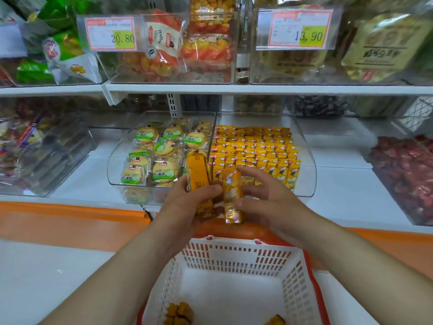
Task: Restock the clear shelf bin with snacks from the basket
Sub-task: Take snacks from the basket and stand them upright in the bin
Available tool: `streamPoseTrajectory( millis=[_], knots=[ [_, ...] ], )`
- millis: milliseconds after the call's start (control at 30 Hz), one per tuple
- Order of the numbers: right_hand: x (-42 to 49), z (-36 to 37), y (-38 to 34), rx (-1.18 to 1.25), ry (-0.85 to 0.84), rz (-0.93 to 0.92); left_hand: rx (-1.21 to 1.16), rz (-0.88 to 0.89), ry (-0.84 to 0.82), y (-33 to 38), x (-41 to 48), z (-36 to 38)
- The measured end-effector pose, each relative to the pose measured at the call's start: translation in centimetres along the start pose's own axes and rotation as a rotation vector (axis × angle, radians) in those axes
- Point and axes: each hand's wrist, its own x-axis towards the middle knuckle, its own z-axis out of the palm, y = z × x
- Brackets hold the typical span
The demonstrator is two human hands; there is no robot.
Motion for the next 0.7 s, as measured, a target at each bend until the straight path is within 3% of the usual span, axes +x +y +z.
streamPoseTrajectory(
  millis=[267, 467, 700],
  knots=[
    [0.6, -0.3, 0.6, 0.219, -0.033, 0.079, 0.026, -0.012, -0.020, 0.1, 0.2, -0.4],
    [2.1, -1.3, -0.6, 0.126, 0.156, 0.061, 0.139, 0.034, 0.002, 1.2, 0.6, -2.1],
    [7.2, -2.8, -1.7, -0.536, 0.444, -0.134, 0.202, 0.031, 0.036, 1.7, 1.8, -4.4]
  ],
)
